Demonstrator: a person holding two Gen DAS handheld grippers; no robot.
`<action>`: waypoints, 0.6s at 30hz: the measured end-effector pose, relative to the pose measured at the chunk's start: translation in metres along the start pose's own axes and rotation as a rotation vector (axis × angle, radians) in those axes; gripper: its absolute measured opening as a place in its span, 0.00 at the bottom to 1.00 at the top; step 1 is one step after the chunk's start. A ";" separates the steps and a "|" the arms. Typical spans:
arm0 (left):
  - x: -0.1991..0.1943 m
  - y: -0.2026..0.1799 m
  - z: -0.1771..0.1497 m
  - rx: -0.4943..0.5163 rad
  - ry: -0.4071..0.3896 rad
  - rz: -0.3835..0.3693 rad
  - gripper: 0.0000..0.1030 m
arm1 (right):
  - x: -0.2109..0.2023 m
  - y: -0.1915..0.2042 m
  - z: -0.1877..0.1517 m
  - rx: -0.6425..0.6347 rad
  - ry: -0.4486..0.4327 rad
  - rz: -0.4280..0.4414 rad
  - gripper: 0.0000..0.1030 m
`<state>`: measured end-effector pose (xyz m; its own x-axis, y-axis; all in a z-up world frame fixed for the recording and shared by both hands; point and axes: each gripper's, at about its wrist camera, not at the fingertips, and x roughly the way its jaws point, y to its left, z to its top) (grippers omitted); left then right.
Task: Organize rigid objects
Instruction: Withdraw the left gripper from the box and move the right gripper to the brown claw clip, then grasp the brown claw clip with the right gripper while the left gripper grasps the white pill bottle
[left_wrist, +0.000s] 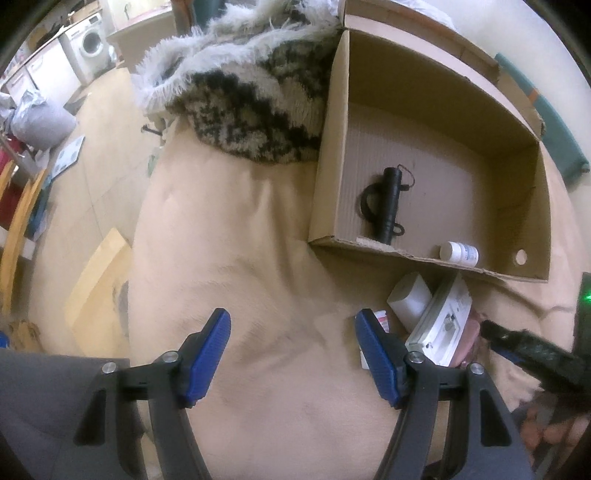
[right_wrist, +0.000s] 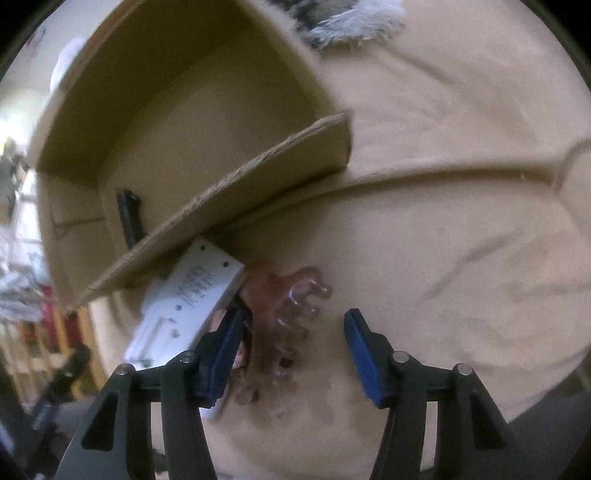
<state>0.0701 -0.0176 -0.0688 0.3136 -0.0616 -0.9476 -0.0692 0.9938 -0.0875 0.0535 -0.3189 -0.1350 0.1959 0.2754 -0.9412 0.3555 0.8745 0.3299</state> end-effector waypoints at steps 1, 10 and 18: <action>0.001 0.000 0.000 0.001 0.002 0.001 0.65 | 0.006 0.002 0.000 -0.009 0.012 -0.018 0.59; 0.028 -0.003 0.004 -0.011 0.082 -0.016 0.65 | 0.027 0.035 -0.003 -0.205 -0.016 -0.196 0.55; 0.058 -0.015 0.007 -0.035 0.174 -0.088 0.65 | 0.012 0.035 -0.014 -0.229 -0.066 -0.197 0.54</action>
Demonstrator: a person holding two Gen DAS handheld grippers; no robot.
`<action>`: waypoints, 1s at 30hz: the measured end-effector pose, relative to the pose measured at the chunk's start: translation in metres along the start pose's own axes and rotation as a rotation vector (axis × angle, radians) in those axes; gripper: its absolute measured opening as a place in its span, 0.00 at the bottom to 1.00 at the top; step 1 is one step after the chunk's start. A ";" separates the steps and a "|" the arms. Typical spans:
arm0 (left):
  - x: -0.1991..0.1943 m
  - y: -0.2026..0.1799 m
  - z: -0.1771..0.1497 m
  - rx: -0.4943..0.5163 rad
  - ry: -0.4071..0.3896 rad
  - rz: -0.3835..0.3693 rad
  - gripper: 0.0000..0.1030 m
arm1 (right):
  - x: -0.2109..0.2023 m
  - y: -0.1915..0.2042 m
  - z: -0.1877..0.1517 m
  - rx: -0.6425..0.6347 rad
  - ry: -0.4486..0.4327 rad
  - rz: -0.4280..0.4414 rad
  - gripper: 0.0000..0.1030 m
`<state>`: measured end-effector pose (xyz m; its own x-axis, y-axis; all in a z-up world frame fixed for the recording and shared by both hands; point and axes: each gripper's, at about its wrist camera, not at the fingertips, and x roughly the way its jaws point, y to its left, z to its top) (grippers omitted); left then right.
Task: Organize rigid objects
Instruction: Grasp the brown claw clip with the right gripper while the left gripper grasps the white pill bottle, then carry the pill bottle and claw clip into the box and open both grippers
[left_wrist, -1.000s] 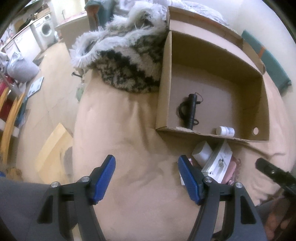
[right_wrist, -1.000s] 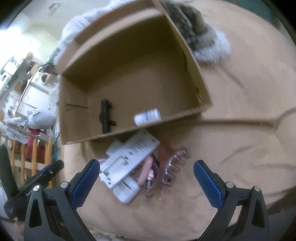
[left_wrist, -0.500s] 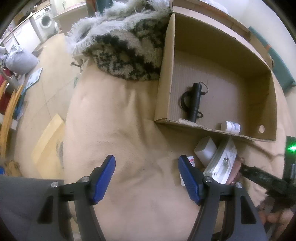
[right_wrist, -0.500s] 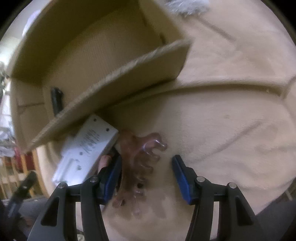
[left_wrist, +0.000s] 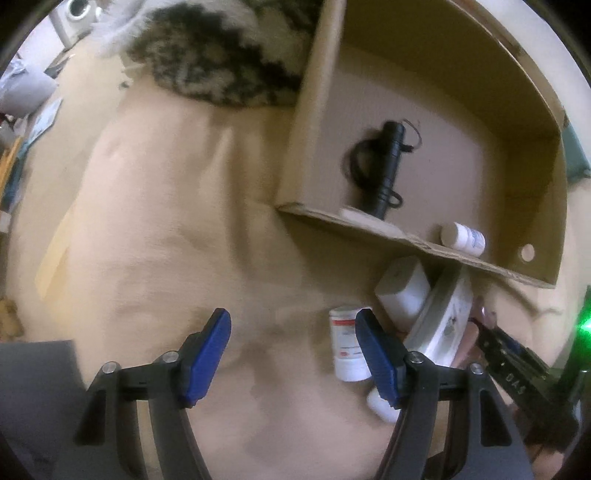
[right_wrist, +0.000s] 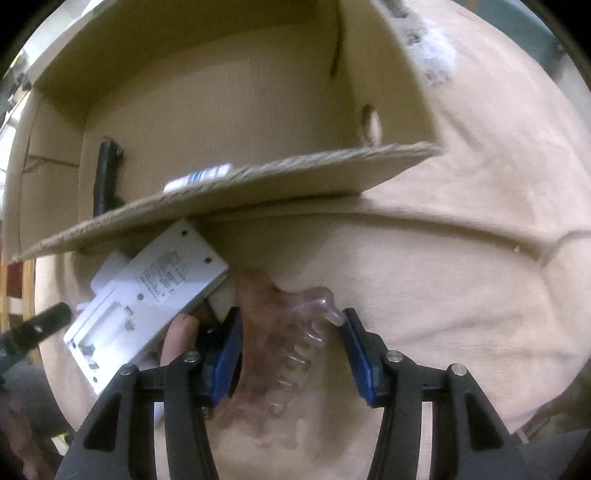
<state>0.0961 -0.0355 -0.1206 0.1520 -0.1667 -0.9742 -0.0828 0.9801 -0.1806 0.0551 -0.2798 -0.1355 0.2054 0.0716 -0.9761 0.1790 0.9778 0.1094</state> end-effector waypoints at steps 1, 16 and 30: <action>0.002 -0.002 0.000 0.006 0.004 -0.007 0.65 | -0.002 0.001 -0.001 0.007 -0.002 0.006 0.54; 0.036 -0.029 0.000 0.071 0.031 0.036 0.29 | 0.009 0.021 0.011 -0.073 -0.003 -0.088 0.56; -0.021 -0.005 -0.004 0.067 -0.126 0.085 0.24 | -0.061 0.037 0.002 -0.126 -0.227 0.041 0.55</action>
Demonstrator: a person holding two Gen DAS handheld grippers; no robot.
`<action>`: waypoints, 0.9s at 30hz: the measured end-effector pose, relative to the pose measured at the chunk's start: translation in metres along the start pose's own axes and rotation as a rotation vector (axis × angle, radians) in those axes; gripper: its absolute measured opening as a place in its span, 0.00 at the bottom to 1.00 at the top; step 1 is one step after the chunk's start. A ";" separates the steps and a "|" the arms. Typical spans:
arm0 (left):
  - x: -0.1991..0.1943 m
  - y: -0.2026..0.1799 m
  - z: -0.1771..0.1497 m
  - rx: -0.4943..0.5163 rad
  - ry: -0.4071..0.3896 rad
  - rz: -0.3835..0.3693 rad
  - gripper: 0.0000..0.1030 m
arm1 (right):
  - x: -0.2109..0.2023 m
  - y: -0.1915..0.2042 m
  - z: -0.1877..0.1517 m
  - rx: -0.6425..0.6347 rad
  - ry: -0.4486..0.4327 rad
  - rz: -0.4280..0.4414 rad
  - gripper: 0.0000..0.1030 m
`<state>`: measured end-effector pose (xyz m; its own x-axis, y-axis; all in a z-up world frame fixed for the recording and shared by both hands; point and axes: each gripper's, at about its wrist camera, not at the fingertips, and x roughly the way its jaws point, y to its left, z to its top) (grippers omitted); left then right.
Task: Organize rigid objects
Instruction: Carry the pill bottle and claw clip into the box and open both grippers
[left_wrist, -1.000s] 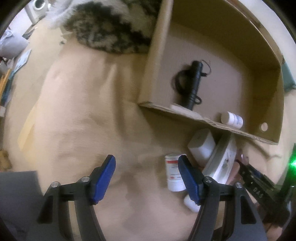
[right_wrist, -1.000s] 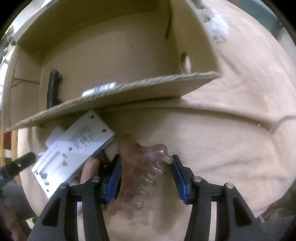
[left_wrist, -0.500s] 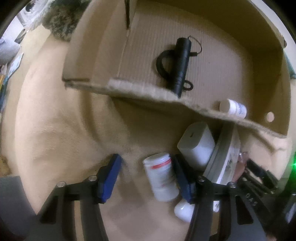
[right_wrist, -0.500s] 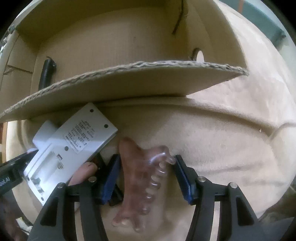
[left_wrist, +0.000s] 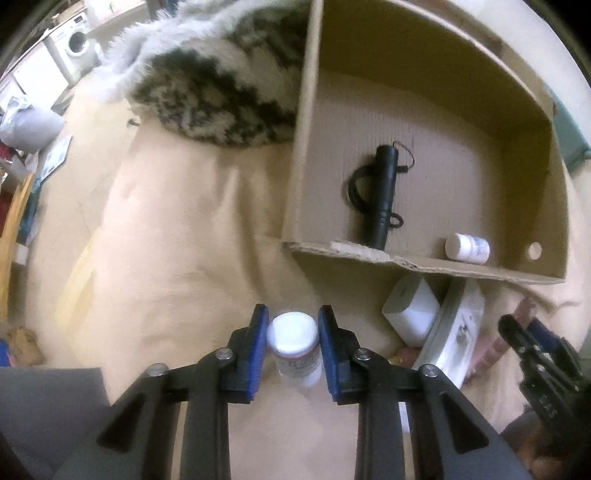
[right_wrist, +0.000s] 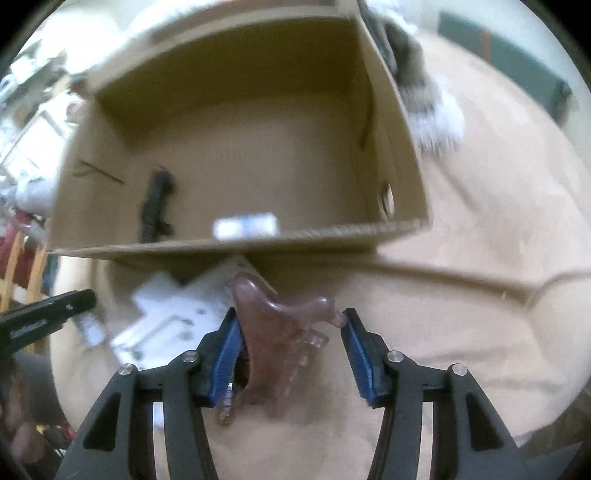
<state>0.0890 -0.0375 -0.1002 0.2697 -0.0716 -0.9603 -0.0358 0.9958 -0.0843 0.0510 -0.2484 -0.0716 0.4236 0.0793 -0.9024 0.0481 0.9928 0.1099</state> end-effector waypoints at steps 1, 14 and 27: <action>-0.004 0.002 0.000 -0.001 -0.011 0.005 0.24 | -0.007 0.003 0.000 -0.006 -0.023 0.008 0.55; -0.032 0.017 -0.017 -0.012 -0.097 0.041 0.23 | -0.044 -0.007 -0.013 -0.039 -0.237 0.007 0.54; -0.074 0.015 -0.013 -0.005 -0.215 0.041 0.23 | -0.098 -0.009 0.010 -0.059 -0.389 -0.006 0.54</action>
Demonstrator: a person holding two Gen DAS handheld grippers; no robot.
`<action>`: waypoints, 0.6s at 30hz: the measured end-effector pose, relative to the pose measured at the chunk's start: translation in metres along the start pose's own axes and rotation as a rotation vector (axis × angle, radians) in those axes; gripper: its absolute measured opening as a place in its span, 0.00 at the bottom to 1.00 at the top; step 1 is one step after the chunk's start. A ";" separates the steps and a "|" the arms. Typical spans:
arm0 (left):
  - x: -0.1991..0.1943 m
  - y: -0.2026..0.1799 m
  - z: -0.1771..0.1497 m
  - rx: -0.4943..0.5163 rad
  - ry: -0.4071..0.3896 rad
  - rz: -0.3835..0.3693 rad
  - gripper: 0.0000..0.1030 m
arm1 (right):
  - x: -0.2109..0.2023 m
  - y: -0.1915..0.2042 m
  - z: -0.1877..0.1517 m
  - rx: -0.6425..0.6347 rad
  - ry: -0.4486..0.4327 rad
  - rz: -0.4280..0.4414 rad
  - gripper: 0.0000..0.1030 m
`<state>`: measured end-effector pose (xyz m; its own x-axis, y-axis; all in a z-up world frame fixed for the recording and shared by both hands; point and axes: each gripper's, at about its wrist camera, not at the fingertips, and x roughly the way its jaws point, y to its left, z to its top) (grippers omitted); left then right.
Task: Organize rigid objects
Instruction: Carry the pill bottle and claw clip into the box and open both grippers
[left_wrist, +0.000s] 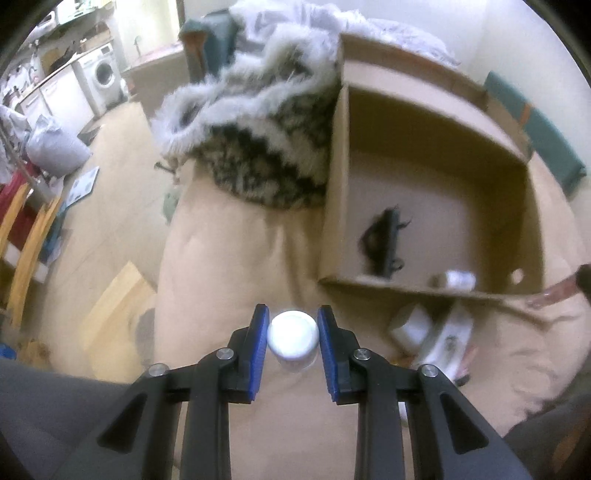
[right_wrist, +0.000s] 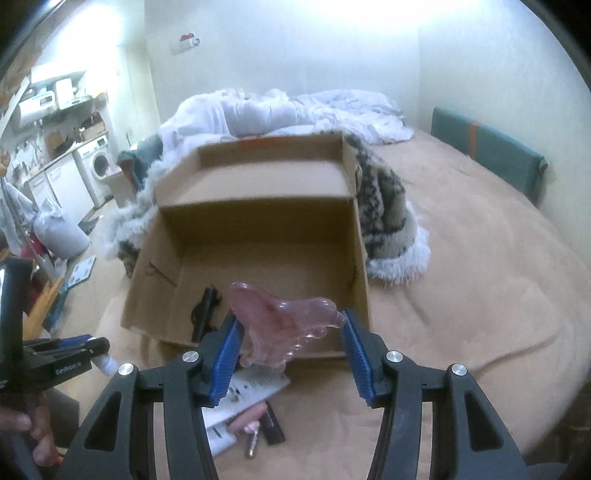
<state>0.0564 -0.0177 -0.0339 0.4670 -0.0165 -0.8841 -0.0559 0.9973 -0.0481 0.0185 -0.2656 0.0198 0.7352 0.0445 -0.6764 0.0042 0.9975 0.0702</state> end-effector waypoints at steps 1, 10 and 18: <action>-0.006 -0.004 0.005 0.008 -0.011 -0.010 0.23 | 0.000 0.000 0.005 0.000 -0.002 0.003 0.54; -0.041 -0.041 0.057 0.128 -0.112 -0.030 0.23 | 0.005 -0.001 0.048 0.017 -0.043 0.021 0.54; -0.030 -0.063 0.087 0.151 -0.134 -0.016 0.23 | 0.032 -0.001 0.067 -0.008 -0.036 0.035 0.54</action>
<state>0.1221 -0.0740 0.0361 0.5806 -0.0324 -0.8135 0.0808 0.9966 0.0180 0.0873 -0.2692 0.0469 0.7589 0.0775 -0.6466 -0.0274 0.9958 0.0873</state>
